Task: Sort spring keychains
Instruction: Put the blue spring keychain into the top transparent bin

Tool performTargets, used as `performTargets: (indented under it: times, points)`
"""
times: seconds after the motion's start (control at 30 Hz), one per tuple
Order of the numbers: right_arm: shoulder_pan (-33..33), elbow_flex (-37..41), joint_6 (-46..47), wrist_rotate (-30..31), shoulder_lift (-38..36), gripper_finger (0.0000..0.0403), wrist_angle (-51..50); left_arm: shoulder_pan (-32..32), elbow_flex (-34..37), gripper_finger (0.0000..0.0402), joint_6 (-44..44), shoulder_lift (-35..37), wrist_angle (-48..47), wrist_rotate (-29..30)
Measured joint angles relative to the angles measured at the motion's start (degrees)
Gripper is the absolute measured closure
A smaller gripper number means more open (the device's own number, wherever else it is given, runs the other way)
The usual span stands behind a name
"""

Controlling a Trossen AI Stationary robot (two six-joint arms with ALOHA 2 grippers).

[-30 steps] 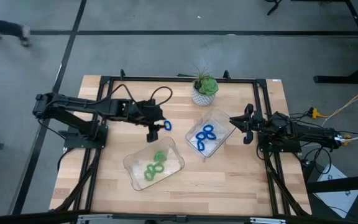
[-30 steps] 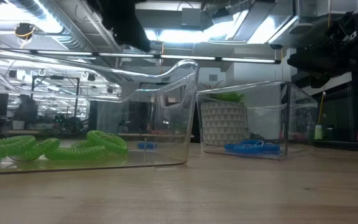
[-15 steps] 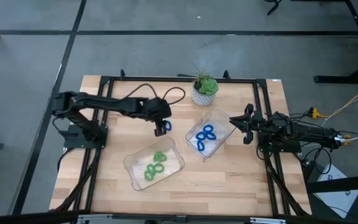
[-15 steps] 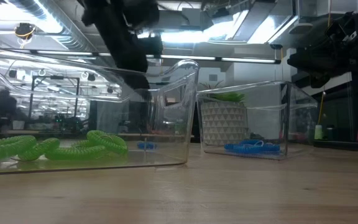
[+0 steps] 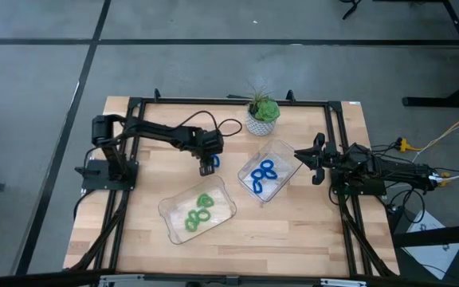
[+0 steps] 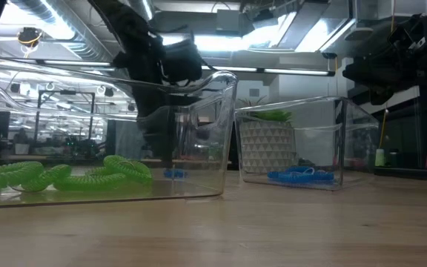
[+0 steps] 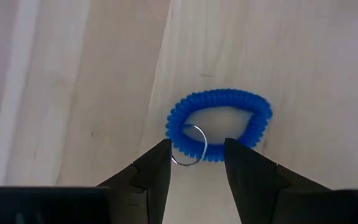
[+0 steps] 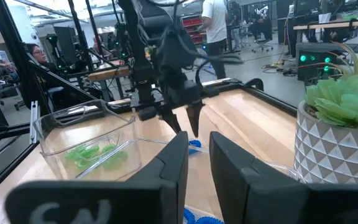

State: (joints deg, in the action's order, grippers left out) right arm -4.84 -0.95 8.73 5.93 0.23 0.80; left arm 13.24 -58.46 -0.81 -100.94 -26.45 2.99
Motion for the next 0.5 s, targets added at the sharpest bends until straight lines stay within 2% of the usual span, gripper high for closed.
performTargets:
  times: [0.33, 0.5]
  points:
    - [0.02, 0.00, 0.00, 0.00, 0.01, 0.0336, 0.00, 0.17, -0.03, 0.0258, -3.47, -2.96, 6.29, -0.09]
    - [0.02, 0.00, 0.00, -0.02, 0.01, 0.0336, 0.00, 0.42, -0.15, 0.0259, -3.56, -4.14, 5.87, -1.34]
